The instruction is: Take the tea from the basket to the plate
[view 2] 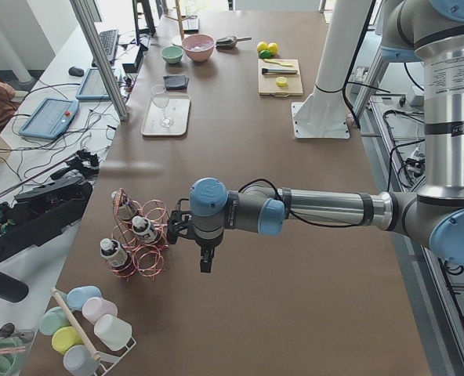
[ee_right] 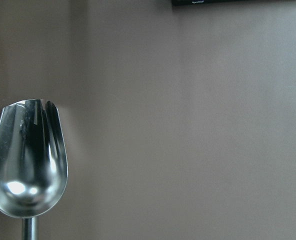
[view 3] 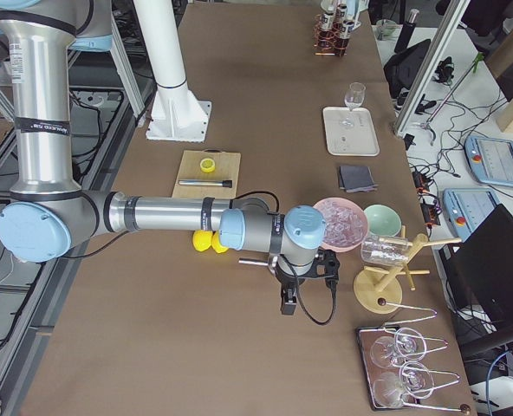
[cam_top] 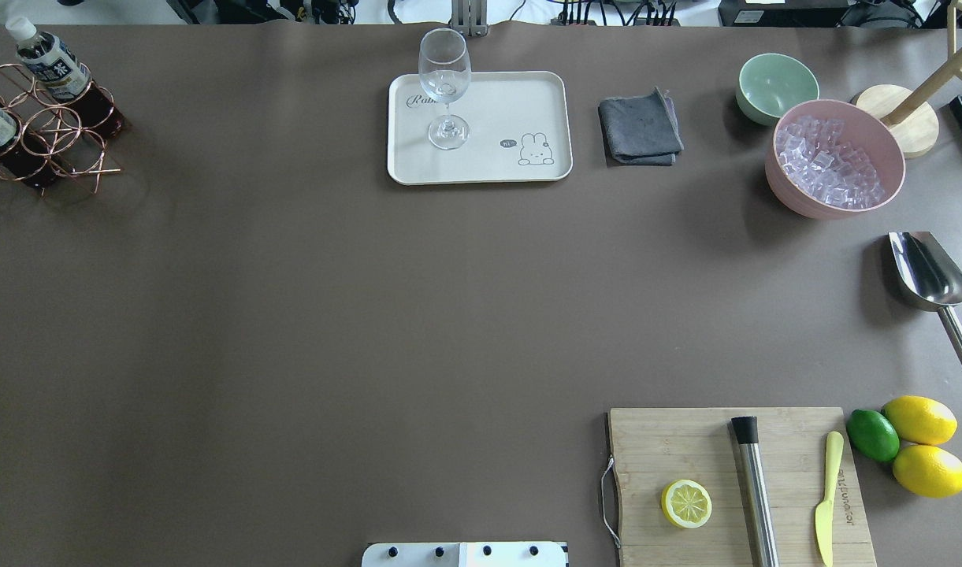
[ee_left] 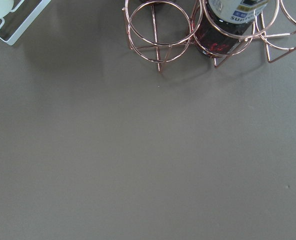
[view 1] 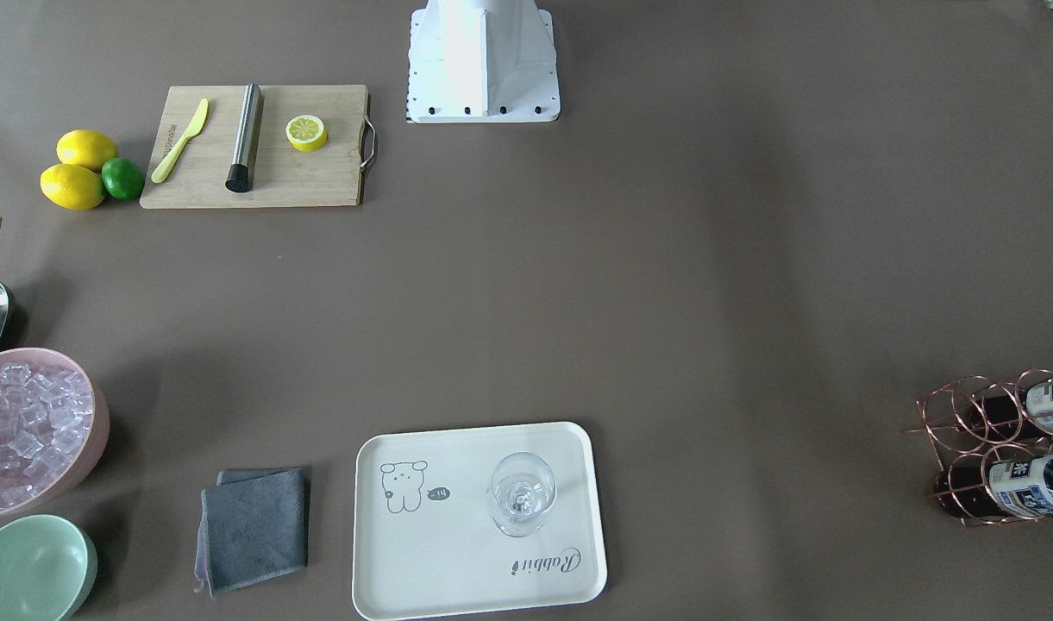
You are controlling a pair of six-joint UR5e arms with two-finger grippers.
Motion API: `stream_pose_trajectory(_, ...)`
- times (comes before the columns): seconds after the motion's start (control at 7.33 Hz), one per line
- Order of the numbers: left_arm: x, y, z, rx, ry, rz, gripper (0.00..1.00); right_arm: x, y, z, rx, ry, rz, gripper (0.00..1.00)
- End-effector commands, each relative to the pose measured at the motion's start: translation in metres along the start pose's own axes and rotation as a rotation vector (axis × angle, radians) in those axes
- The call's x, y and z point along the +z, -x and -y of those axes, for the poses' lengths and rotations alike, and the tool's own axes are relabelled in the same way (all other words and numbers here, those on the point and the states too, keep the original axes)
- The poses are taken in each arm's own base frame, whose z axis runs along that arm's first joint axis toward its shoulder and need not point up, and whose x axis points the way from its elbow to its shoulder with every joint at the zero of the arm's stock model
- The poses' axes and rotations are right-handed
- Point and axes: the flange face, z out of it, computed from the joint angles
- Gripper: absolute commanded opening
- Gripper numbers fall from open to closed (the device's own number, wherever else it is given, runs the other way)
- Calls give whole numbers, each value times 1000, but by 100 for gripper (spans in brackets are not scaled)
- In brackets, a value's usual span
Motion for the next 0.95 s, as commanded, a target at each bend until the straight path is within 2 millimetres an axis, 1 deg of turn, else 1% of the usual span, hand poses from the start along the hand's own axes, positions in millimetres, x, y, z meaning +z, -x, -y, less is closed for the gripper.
stream_pose_trajectory(0.0,-3,1,0,-3,-6,-1,98,17,-14,-2,22,26,2,100)
stream_pose_trajectory(0.14,-8,3,0,-13,-17,1,98,14,-13,1,-7,-11,-1,100)
stream_pose_trajectory(0.27,-19,3,1,-90,-40,-2,98,14,-12,1,-19,-23,0,100)
stream_pose_trajectory(0.41,-27,-6,10,-275,-56,-20,98,16,-13,-1,-17,-21,3,100)
stream_pose_trajectory(0.55,-43,-23,38,-406,-91,-33,98,3,-2,4,-53,-60,4,100)
stream_pose_trajectory(0.68,-55,-37,59,-530,-109,-46,98,-9,9,9,-116,-132,4,100)
stream_pose_trajectory(0.82,-64,-48,72,-682,-124,-65,98,-14,23,15,-207,-207,10,100)
